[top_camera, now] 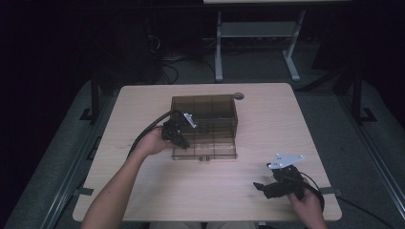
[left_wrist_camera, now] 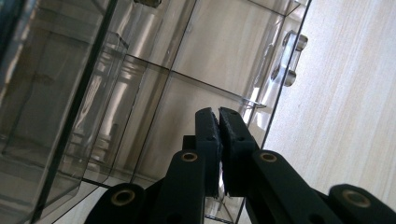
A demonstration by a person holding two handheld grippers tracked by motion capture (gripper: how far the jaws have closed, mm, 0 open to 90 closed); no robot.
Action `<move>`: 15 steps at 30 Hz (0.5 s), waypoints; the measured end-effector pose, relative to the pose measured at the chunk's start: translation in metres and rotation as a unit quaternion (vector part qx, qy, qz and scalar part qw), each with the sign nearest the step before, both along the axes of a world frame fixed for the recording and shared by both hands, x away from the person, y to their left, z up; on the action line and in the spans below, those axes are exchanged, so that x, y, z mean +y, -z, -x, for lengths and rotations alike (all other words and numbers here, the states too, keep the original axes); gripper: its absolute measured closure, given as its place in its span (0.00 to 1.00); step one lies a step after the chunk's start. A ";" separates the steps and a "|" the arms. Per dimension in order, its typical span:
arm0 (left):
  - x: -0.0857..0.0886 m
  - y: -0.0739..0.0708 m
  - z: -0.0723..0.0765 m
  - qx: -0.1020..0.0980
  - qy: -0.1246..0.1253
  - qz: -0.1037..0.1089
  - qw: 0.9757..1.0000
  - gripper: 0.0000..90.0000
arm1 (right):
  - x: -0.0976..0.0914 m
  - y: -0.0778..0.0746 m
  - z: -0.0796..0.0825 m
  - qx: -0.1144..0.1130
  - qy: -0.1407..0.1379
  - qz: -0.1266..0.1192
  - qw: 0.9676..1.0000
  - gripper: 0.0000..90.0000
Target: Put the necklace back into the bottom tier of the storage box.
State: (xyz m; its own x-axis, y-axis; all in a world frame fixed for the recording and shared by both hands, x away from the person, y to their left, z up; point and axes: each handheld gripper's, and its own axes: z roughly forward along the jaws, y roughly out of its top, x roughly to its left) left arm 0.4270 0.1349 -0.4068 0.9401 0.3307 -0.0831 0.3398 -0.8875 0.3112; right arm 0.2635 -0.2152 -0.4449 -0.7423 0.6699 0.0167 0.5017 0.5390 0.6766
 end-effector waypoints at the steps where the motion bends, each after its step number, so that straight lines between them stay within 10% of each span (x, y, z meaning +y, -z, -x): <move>1: 0.000 0.000 0.000 0.000 -0.002 0.000 1.000 0.96 | 0.000 0.000 0.000 0.000 0.000 0.000 1.000 0.15; 15: -0.004 0.007 -0.002 0.006 -0.001 -0.010 1.000 0.96 | 0.000 0.000 0.000 -0.001 -0.001 0.000 1.000 0.15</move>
State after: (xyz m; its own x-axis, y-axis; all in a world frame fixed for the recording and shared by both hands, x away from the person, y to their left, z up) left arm 0.4286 0.1311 -0.4139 0.9383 0.3345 -0.0876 0.3453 -0.8927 0.2898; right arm 0.2632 -0.2156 -0.4449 -0.7430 0.6691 0.0155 0.5001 0.5396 0.6773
